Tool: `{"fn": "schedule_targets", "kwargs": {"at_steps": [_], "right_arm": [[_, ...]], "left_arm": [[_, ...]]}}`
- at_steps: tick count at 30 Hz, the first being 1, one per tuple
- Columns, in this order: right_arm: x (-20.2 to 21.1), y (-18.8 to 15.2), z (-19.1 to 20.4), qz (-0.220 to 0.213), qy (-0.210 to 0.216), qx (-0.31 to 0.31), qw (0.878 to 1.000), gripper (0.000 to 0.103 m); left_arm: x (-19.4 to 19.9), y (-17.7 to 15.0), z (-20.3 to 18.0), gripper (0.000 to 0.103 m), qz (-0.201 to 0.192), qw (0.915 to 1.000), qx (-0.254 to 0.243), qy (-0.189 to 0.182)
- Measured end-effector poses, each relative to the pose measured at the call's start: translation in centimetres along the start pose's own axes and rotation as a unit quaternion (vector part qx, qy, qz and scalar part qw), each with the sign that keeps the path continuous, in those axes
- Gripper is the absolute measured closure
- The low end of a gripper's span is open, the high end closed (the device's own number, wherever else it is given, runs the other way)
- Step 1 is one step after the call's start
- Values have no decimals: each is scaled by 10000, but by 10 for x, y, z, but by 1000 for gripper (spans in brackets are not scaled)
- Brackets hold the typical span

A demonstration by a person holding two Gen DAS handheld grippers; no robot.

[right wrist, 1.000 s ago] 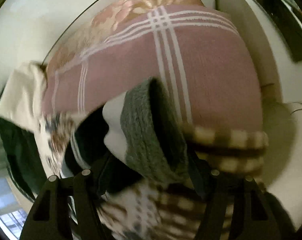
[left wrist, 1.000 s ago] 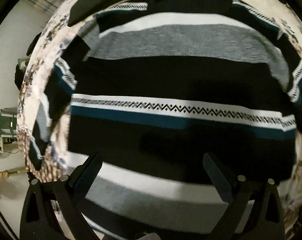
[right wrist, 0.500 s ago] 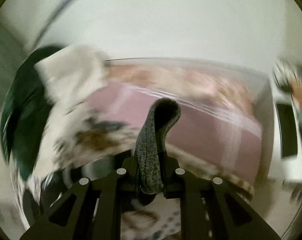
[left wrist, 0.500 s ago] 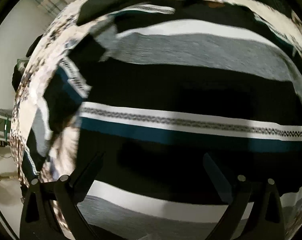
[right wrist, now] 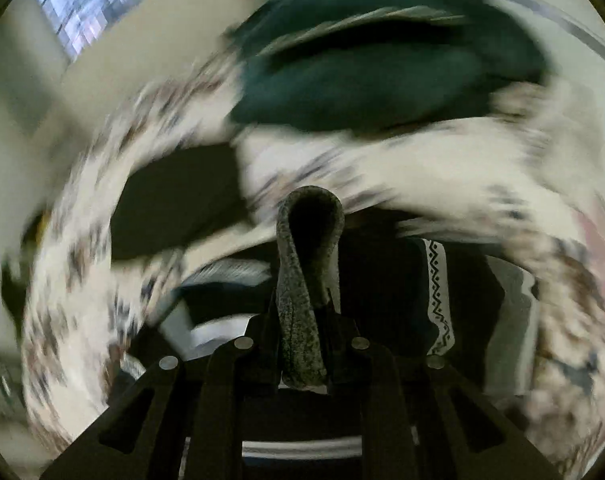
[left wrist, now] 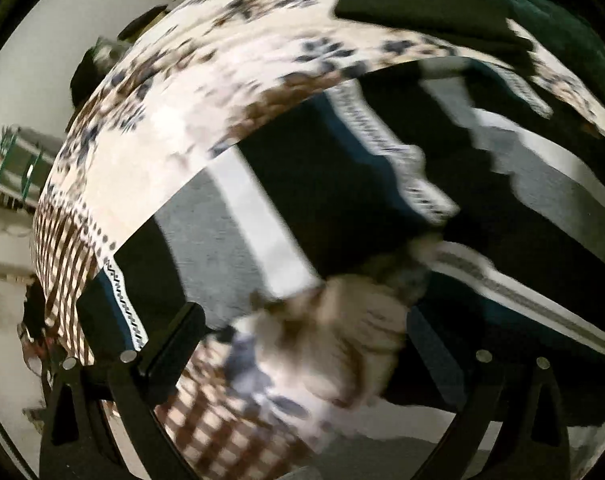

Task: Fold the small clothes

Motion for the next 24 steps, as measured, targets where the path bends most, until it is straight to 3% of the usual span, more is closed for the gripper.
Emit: {"fn": "schedule_targets", "kwargs": {"at_steps": [3,7,9,11,13,16,19,20,22,24], "right_arm": [[-80,-20,86,516,-319,813,9948,88],[-151,-48,122,1049,-789,1284,9830,88],[-168,-61,122,1494,-711,1350,9769,82],[-161,-72,118,1715,-187,1272,9768,56],[-137,-80,105,1644,268,1072,9802,40],[-95,-98,66,1464,306,807,9855,32],[-66,-113,20,1461,43,522,9879,30],[-60,-124,3,1483,-27,388,9882,30],[-52,-132,-20,1561,-90,192,9875,30],[-55,-136,-39,1656,-113,69,9861,30]], "left_arm": [[-14,4,21,0,66,9999,82,-21],[-29,6,43,0,189,9996,181,-119],[-32,4,57,0,278,9989,297,-224],[-31,0,74,0,348,9976,481,-370],[-27,-9,97,0,407,9953,751,-455],[-26,-28,133,0,624,9874,1323,-607],[-37,-56,171,0,983,9613,2358,-1029],[-45,-69,185,0,1089,9433,2866,-1275],[-60,-81,199,0,1227,9170,3442,-1600],[-84,-88,212,1,1365,8762,4146,-2042]]}}
Point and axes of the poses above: each gripper's, at about its wrist camera, not at the fingertips, and x roughly against the way its jaws point, z to its left, y to its top, the point moved 4 cm from there along -x, roughly the way its jaws point, and after that the axes turned 9 degrees about z, right-handed, at the moved point
